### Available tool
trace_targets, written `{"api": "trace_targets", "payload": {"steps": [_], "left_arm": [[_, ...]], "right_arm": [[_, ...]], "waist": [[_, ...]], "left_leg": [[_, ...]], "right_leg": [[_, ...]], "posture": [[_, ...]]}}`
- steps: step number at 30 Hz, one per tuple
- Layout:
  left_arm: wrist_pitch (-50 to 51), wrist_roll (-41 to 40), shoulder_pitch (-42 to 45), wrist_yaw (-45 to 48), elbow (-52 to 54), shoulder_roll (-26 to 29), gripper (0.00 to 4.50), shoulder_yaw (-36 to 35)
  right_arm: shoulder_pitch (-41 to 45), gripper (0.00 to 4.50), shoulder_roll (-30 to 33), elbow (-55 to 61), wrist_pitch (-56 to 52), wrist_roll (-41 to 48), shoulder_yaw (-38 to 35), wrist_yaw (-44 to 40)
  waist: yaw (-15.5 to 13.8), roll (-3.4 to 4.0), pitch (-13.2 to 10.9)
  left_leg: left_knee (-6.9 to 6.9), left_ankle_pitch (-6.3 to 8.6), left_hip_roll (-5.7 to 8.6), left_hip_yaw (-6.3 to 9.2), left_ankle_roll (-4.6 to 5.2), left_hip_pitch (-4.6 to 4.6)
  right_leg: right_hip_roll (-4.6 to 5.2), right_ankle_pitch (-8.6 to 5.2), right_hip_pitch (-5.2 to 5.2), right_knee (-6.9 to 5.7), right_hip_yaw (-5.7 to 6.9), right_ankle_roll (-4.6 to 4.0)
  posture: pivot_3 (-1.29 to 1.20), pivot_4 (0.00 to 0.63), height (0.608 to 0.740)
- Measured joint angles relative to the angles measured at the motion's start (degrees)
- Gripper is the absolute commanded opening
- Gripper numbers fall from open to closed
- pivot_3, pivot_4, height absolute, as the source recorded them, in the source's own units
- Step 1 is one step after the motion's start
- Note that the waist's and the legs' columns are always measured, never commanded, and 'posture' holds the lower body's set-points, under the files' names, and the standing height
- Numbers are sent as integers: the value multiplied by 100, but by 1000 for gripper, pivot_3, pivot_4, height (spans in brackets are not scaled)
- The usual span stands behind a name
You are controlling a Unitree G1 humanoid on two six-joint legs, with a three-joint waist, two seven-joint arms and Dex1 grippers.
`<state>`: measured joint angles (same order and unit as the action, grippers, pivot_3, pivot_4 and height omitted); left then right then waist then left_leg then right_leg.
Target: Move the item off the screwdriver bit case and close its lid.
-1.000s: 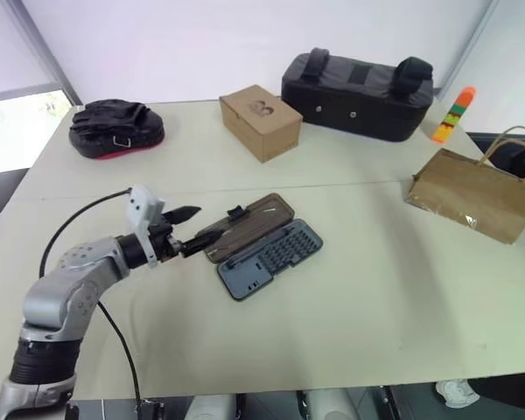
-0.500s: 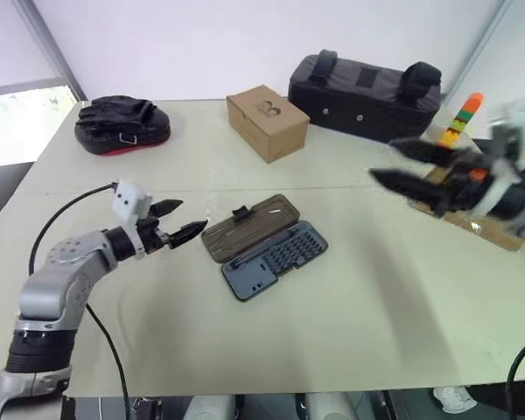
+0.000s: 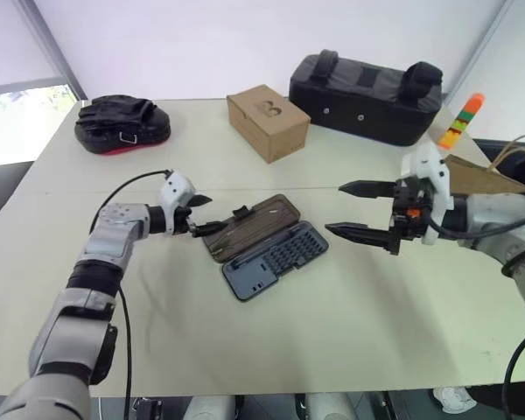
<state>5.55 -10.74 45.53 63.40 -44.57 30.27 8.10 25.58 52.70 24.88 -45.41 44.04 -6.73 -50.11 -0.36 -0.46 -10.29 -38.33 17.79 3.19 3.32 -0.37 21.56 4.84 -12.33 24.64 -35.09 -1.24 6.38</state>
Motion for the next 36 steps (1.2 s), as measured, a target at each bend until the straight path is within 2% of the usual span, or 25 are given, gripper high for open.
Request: {"api": "trace_targets", "payload": {"steps": [4,6,8,14,15,25,32,36], "left_arm": [[-513,382,394,251,-869,-133,4500,150],[-649,500,520,313,-1111,-171,3976,162],[-709,558,619,369,-1320,-206,3207,156],[-872,656,715,620,-1576,-349,180,147],[-884,652,719,598,-1607,-382,42,112],[-1448,899,783,428,-1811,-476,42,68],[-2029,1281,1272,149,-2245,-961,42,151],[-2535,1556,1502,287,-2295,-1161,42,331]], "right_arm": [[-167,4446,-84,339,-68,21,-9,213],[-238,4500,-129,426,-124,50,-40,323],[-272,4500,-147,485,-169,72,-71,409],[-371,4500,-150,521,-176,71,-169,516],[-371,4500,-149,519,-176,71,-182,521],[-371,4500,-145,281,-132,-106,-186,450],[-501,4500,-182,49,-21,-257,-158,320],[-989,4500,-148,67,-23,-290,-205,246]], "waist": [[-14,-2,-1],[-24,-2,-1],[-28,-3,0],[-37,-2,8],[-41,-3,10],[-48,-4,11],[-59,-9,8],[-46,-9,8]], "left_leg": [[-1,0,-1,2,0,1],[-1,0,0,1,0,-1],[-3,0,0,2,1,-2],[-6,1,1,3,2,-10],[-10,1,1,6,2,-12],[-70,8,-3,13,14,-6],[-85,13,5,15,23,38],[-88,17,6,12,31,67]], "right_leg": [[1,0,0,-2,0,0],[2,0,-1,-4,0,0],[2,0,-2,-6,0,0],[3,0,-11,-10,1,1],[2,0,-15,-12,3,1],[-4,5,-31,-33,4,9],[-1,14,-8,-16,5,25],[-1,15,16,-9,5,26]], "posture": [[0,150,740],[0,150,740],[0,150,740],[0,150,740],[0,150,740],[0,150,740],[0,150,740],[0,150,740]]}}
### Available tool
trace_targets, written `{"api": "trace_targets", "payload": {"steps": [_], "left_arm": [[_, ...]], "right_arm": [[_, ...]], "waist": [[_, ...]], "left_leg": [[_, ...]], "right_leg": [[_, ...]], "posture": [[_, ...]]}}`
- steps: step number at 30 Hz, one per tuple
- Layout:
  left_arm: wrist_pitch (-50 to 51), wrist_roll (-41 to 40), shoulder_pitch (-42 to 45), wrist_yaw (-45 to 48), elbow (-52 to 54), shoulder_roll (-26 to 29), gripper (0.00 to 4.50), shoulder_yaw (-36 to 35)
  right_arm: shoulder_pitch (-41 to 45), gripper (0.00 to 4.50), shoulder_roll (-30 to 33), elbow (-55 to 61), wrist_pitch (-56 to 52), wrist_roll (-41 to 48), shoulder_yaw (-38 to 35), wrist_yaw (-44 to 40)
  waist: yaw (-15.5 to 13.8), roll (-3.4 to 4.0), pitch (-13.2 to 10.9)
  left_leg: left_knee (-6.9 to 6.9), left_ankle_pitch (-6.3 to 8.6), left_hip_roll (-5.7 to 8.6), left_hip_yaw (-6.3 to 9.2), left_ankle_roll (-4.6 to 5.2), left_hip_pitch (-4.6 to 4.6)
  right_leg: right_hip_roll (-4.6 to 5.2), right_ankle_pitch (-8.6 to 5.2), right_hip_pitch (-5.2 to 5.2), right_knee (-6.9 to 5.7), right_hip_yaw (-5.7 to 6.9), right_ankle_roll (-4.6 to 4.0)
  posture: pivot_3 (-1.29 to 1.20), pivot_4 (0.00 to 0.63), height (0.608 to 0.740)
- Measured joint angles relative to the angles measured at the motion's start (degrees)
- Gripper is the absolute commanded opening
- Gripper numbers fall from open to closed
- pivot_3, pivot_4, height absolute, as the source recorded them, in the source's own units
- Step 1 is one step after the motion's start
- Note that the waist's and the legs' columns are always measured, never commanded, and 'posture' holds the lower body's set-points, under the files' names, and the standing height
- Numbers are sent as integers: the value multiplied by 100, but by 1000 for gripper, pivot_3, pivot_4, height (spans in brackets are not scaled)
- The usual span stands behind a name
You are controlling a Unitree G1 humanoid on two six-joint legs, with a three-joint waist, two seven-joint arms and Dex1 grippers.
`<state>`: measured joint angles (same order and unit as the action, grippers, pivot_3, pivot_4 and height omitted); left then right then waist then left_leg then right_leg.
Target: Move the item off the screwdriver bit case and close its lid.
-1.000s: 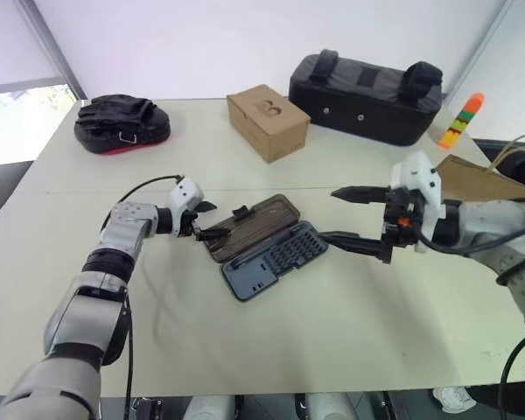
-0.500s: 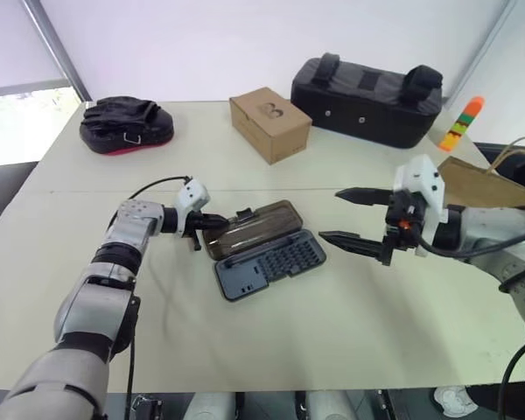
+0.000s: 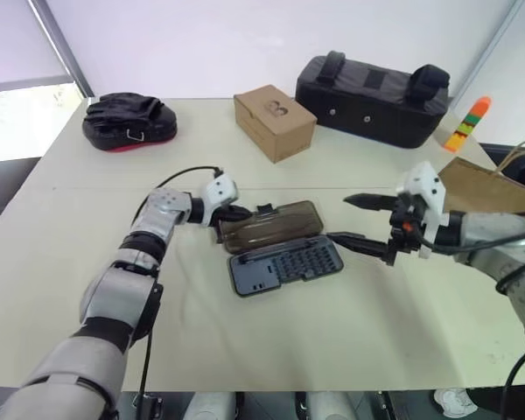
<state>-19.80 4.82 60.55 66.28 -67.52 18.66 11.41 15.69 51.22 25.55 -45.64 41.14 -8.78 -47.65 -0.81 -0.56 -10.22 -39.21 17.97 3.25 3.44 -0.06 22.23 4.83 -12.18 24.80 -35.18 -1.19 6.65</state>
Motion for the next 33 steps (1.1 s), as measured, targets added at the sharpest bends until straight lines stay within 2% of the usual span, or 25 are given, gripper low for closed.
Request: {"api": "trace_targets", "payload": {"steps": [7,22,29,32,33], "left_arm": [[-561,313,8,314,-35,-184,42,244],[-1571,787,8,-371,-226,-138,42,506],[-1674,848,12,-511,-276,-127,42,580],[-1581,854,14,-576,-291,-128,943,568],[-1535,854,46,-641,-307,-125,1383,558]], "right_arm": [[-407,4500,16,97,-12,-6,-191,29],[-548,4500,15,129,50,-170,-218,103],[-492,4500,-22,92,77,-285,-138,121],[-490,4500,-49,57,108,-347,-88,120],[-490,4500,-51,40,117,-391,-75,118]], "waist": [[13,0,0],[11,0,0],[11,-1,1],[16,0,1],[15,-1,1]], "left_leg": [[0,0,-3,-7,1,7],[-5,0,-4,-6,1,-2],[-6,0,-4,-6,1,-8],[-7,0,-4,-6,1,-15],[-7,0,-4,-6,1,-17]], "right_leg": [[-3,0,13,-2,-2,1],[-3,4,4,-8,-3,5],[-3,4,-2,-11,-3,5],[-4,4,-6,-12,-3,5],[-5,4,-8,-13,-3,5]], "posture": [[0,150,740],[0,150,740],[0,150,740],[0,150,740],[0,150,740]]}}
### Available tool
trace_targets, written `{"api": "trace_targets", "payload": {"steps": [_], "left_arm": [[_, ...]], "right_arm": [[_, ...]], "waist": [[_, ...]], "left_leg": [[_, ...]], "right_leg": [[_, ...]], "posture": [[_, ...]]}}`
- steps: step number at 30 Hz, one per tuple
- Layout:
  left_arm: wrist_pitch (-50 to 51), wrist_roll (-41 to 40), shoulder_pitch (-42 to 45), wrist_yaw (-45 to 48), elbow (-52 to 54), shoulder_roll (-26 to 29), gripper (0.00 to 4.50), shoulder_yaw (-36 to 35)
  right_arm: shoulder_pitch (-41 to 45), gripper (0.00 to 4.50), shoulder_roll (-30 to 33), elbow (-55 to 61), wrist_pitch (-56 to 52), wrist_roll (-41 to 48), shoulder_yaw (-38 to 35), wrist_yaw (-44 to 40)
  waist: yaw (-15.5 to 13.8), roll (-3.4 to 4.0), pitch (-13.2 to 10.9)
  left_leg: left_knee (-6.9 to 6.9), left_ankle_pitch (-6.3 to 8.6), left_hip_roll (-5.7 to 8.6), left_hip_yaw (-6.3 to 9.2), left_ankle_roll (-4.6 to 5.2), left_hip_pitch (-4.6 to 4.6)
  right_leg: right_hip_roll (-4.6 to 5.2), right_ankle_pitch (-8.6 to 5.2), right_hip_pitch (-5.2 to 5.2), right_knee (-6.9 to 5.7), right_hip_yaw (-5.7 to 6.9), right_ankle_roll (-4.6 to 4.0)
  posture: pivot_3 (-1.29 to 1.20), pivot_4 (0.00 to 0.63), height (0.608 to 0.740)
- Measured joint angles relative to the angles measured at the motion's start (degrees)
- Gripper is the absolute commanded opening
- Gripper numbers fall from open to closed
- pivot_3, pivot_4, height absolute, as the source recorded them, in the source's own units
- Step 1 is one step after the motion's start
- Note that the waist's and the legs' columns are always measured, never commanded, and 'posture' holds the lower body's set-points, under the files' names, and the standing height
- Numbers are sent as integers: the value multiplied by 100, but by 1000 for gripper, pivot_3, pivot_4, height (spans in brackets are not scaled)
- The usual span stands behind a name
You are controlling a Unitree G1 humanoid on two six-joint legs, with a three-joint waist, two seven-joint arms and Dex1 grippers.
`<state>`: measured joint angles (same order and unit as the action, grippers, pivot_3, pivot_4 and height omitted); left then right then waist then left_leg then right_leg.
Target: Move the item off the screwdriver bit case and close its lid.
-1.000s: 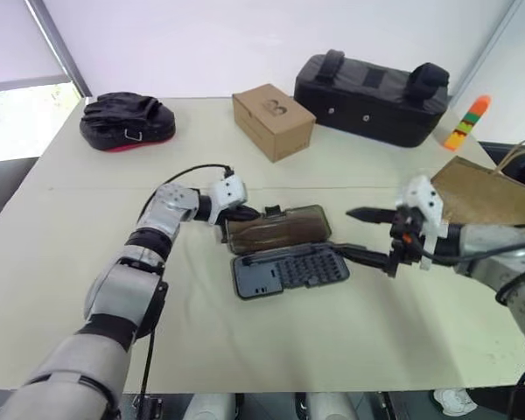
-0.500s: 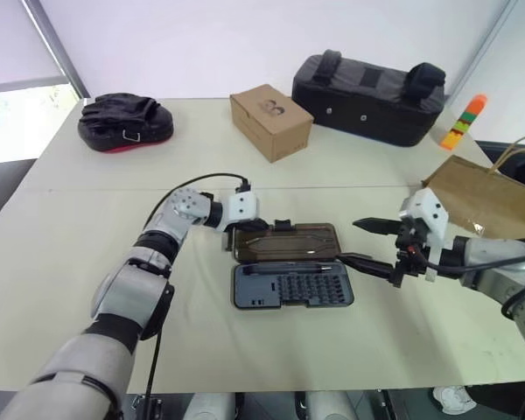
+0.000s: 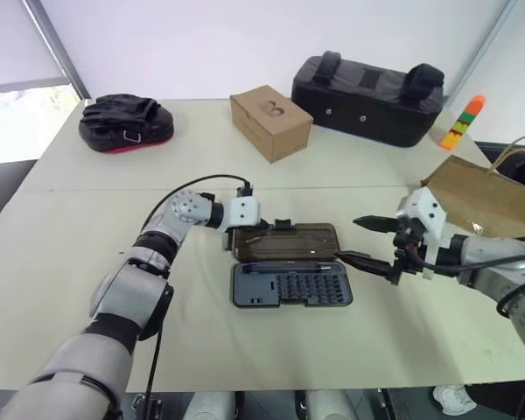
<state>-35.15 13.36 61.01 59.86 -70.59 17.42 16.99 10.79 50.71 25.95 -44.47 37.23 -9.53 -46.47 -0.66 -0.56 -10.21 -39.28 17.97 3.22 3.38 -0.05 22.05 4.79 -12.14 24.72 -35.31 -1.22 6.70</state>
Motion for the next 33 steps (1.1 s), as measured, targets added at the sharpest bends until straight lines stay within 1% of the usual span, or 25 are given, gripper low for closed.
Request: {"api": "trace_targets", "payload": {"steps": [3,4,5,8,11,12,14,16,19,20,22,23,24,27,28,31,33], "left_arm": [[81,1,24,-168,-8,13,2949,-39],[84,0,24,-179,-8,13,2949,-43],[90,0,27,-257,-8,26,3495,-55],[697,-496,-39,32,-54,-57,3495,-580],[1455,-1183,-40,293,-28,-137,3495,-1229],[1810,-1481,-37,414,121,-150,3495,-1485],[2208,-1792,-48,554,453,-146,3495,-1722],[3001,-2270,-274,763,1476,-118,3495,-1910],[4081,-2781,-805,858,3106,83,3495,-2007],[4554,-2958,-1109,842,3809,204,3308,-2011],[5303,-3253,-1815,805,5126,505,2728,-1995],[5644,-3393,-2291,801,5861,712,2199,-1961],[5901,-3471,-2664,784,6355,857,1778,-1913],[6395,-3603,-3304,637,7282,1098,130,-1767],[6536,-3660,-3538,592,7686,1264,20,-1737],[6605,-3651,-4078,586,8432,1661,20,-1601],[6572,-3609,-4395,551,8613,1745,20,-1445]], "right_arm": [[0,4500,0,-48,67,-110,57,-22],[0,4500,0,-49,70,-112,61,-23],[-1,4500,0,-50,103,-127,114,-43],[18,4500,-21,-185,142,-181,169,-121],[147,4500,-207,-339,145,-100,139,-125],[195,4500,-261,-383,143,-36,117,-125],[267,4500,-298,-419,142,10,92,-125],[341,4500,-316,-433,140,35,76,-143],[397,4500,-334,-494,134,78,57,-185],[416,4500,-340,-512,130,84,55,-202],[545,4500,-347,-625,133,89,106,-266],[606,4500,-337,-705,155,63,121,-310],[653,4500,-326,-809,169,9,131,-336],[826,4500,-339,-1055,260,-119,241,-389],[935,4500,-353,-1116,310,-160,300,-438],[1218,4500,-371,-1364,427,-343,471,-511],[1408,4500,-437,-1589,524,-515,605,-535]], "waist": [[2,1,1],[3,1,1],[2,1,1],[5,1,0],[9,-2,-1],[8,-2,-2],[7,-2,-1],[13,-1,-1],[41,2,0],[63,4,1],[135,6,1],[171,11,2],[165,11,2],[108,12,0],[105,11,0],[130,14,1],[131,17,0]], "left_leg": [[0,0,0,0,0,-7],[0,0,0,0,0,-8],[0,0,0,0,0,-9],[0,0,0,0,0,-8],[0,0,-2,1,0,-4],[0,0,-2,3,0,-3],[0,0,-2,4,0,-1],[0,0,-3,6,0,2],[1,0,-5,6,-1,1],[2,0,-5,5,-1,1],[4,-1,-7,4,-3,1],[7,-1,-8,1,-4,-5],[8,-2,-8,1,-6,-6],[8,-6,-6,7,-12,-5],[6,-6,-6,7,-13,-5],[11,-5,-6,2,-13,-19],[14,-5,-6,1,-13,-23]], "right_leg": [[0,0,-7,0,0,0],[0,0,-7,0,0,0],[0,0,-8,1,0,0],[-1,0,-8,1,0,0],[-3,0,-5,1,1,0],[-3,0,-4,1,1,0],[-2,0,-4,3,1,0],[-2,0,-2,4,0,0],[-3,0,0,5,-4,0],[-3,0,3,5,-8,-1],[-3,0,5,5,-11,-1],[-3,-1,4,4,-19,-1],[-3,-1,5,1,-19,-2],[-1,2,2,-2,-14,-5],[-1,3,1,-1,-14,-7],[1,2,-7,2,-15,-8],[0,2,-9,3,-15,-8]], "posture": [[0,150,740],[0,150,740],[0,150,740],[0,150,740],[0,150,740],[0,150,740],[0,150,740],[0,150,740],[0,150,740],[0,150,740],[0,150,740],[0,150,740],[0,150,740],[0,150,740],[0,150,740],[0,150,740],[0,150,740]]}}
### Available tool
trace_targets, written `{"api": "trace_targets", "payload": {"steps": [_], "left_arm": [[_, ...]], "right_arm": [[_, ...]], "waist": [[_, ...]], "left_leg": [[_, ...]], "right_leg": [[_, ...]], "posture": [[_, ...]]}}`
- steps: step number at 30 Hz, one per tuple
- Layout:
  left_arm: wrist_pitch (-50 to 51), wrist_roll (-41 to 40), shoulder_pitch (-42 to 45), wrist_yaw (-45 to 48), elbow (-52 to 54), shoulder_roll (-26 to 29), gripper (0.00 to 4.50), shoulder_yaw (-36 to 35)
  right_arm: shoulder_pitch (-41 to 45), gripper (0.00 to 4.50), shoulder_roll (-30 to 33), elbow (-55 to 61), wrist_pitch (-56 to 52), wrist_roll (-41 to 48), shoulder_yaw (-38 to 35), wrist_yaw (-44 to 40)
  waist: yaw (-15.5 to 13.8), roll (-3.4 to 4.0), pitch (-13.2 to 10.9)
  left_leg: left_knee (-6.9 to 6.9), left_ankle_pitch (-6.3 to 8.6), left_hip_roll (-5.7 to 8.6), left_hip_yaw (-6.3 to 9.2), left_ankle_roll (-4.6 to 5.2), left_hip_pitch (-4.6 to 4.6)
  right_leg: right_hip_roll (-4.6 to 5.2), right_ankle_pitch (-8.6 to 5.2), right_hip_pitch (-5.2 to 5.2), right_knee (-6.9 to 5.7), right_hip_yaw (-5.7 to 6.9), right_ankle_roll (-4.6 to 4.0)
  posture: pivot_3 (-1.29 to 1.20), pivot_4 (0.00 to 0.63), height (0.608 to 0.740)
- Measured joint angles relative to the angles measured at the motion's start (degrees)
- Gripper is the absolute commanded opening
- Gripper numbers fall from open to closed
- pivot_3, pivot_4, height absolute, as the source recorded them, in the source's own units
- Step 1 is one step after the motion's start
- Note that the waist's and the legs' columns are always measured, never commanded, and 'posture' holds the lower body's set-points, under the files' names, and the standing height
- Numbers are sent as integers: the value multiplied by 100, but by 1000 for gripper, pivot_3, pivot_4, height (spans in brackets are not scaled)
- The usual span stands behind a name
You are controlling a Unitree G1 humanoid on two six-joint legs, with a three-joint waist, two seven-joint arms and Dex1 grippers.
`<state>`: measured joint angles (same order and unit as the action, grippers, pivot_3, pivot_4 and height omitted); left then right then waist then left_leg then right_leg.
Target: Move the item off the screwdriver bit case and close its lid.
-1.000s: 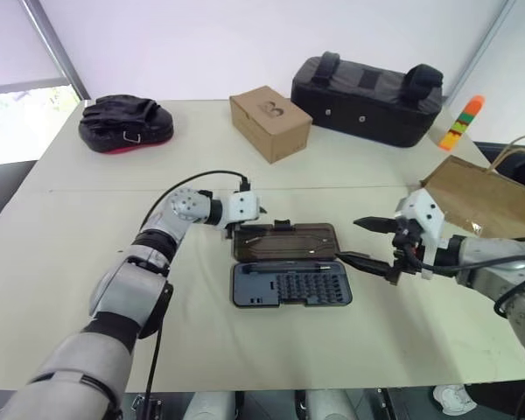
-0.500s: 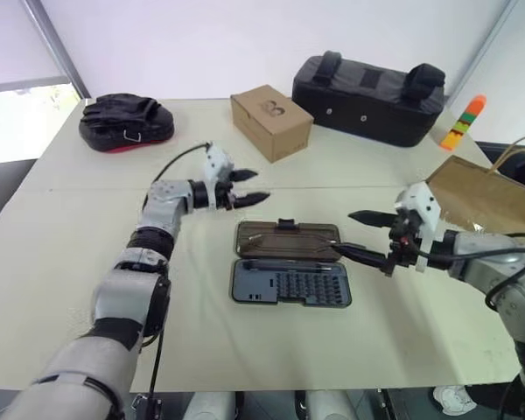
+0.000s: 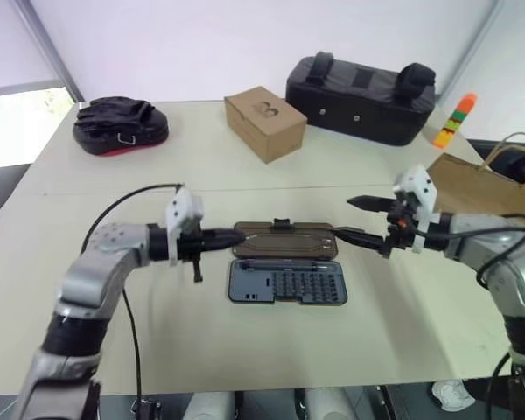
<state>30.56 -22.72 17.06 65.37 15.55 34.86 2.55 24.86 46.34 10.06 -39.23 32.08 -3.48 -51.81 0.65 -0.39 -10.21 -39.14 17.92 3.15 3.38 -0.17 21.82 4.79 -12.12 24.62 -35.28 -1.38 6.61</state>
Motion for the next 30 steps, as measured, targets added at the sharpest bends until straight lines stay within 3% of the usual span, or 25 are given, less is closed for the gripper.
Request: {"api": "trace_targets", "payload": {"steps": [14,30], "left_arm": [[-996,961,-184,48,-257,384,20,1187],[-1627,1685,160,-84,-357,566,20,1626]], "right_arm": [[800,4500,-366,-1269,907,-1354,975,-155],[1699,4500,-632,-2707,1399,-2489,1686,-564]], "waist": [[8,5,-3],[28,14,3]], "left_leg": [[1,0,1,-2,1,-2],[9,1,0,-4,1,-35]], "right_leg": [[0,1,-2,4,1,-2],[-2,1,-29,4,0,-3]], "posture": [[0,150,740],[0,150,740]]}}
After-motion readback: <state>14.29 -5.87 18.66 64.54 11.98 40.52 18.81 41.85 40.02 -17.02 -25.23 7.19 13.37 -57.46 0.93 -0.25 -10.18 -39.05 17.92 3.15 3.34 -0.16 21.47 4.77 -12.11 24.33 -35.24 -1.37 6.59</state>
